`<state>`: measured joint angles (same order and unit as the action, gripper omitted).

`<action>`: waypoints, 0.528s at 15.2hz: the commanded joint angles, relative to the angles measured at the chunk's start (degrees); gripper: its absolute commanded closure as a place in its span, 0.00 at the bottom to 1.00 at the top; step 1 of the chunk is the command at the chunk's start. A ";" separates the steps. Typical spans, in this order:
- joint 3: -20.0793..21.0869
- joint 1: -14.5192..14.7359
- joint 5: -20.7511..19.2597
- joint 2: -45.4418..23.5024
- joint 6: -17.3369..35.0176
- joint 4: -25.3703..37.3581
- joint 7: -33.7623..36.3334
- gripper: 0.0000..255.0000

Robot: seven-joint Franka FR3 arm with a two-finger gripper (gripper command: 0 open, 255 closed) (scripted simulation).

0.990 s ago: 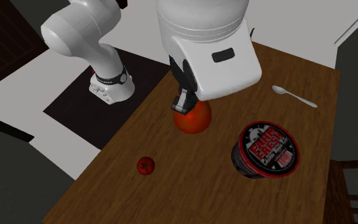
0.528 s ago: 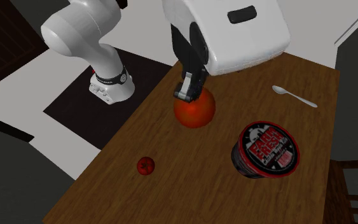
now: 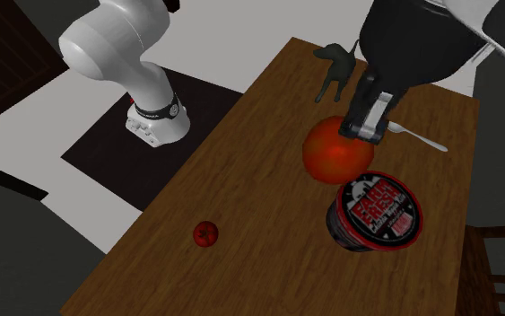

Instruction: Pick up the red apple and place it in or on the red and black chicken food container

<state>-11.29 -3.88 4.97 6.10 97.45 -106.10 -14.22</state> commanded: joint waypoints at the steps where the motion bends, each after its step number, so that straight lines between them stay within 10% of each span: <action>1: 0.44 0.55 0.91 -4.34 -1.87 6.21 0.94 1.00; 8: 1.37 0.93 3.91 -21.43 -11.06 32.48 3.62 1.00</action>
<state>-9.99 -2.77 8.34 -12.14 88.09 -78.49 -10.86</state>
